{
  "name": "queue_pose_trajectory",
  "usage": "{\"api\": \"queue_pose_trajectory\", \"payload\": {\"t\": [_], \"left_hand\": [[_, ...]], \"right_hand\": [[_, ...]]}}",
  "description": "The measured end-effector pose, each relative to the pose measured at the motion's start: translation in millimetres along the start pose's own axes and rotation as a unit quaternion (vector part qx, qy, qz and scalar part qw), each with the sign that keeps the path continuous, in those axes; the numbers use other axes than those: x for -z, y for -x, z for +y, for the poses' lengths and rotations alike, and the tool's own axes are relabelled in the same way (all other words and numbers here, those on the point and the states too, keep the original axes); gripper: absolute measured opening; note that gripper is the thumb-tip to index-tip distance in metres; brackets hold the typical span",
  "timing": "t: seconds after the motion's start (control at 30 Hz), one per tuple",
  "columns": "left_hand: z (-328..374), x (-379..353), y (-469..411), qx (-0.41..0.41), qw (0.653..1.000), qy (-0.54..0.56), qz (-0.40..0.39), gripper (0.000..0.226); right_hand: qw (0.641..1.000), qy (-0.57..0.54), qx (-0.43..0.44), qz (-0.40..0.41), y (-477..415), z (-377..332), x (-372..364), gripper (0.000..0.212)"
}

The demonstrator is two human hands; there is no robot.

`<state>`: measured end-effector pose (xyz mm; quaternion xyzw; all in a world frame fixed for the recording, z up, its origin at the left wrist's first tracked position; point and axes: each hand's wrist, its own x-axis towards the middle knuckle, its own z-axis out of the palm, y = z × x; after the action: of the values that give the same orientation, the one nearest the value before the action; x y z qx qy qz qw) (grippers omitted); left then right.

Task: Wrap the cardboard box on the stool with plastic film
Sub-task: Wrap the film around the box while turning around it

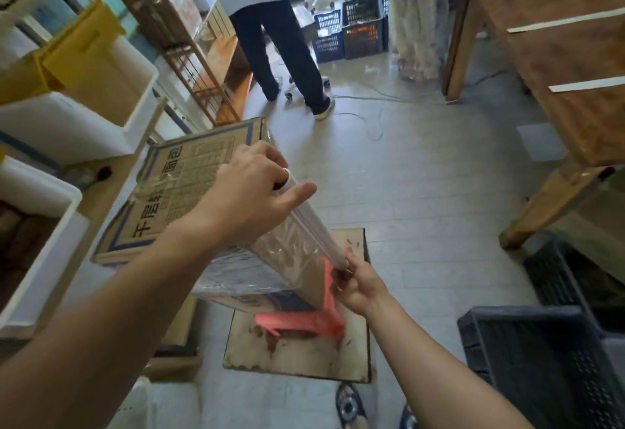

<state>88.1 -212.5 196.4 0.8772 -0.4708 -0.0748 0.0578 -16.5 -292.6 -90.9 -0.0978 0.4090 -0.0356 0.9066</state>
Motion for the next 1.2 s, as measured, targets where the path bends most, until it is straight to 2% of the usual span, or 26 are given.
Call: {"api": "queue_pose_trajectory", "payload": {"t": [0.1,0.2,0.3,0.37,0.43,0.57,0.73,0.83,1.07,1.2], "left_hand": [[3,-2,-3,0.019,0.999,0.016,0.032,0.049],[2,-2,-6,0.012,1.0,0.007,0.011,0.038],[-3,3,-12,-0.006,1.0,0.004,-0.01,0.026],[-4,6,-18,-0.011,1.0,0.003,-0.023,0.022],[-3,7,-24,-0.012,0.999,0.002,-0.032,0.021],[0,5,-37,0.012,0.999,-0.011,-0.046,0.025],[0,8,-59,0.08,0.996,0.001,-0.034,0.053],[2,9,-73,0.116,0.993,-0.003,-0.021,0.055],[3,10,-106,0.209,0.977,0.01,-0.029,0.061],[0,9,-124,0.258,0.965,0.025,-0.036,0.073]], "right_hand": [[1.0,-0.015,0.018,-0.018,-1,-4,-2,0.024],[1.0,-0.018,0.01,0.015,-1,-11,-8,0.023],[0.998,0.035,-0.029,0.035,-9,-22,-12,0.04],[0.994,0.085,-0.049,0.044,-18,-29,-15,0.04],[0.994,0.084,-0.057,0.041,-25,-34,-17,0.036],[0.998,0.039,-0.047,0.034,-38,-46,-20,0.037],[0.999,0.018,-0.047,-0.018,-52,-63,-26,0.044],[0.994,0.05,-0.091,-0.02,-63,-76,-32,0.038],[0.981,0.114,-0.156,-0.028,-88,-106,-50,0.051],[0.974,0.134,-0.181,-0.016,-102,-119,-57,0.052]]}}
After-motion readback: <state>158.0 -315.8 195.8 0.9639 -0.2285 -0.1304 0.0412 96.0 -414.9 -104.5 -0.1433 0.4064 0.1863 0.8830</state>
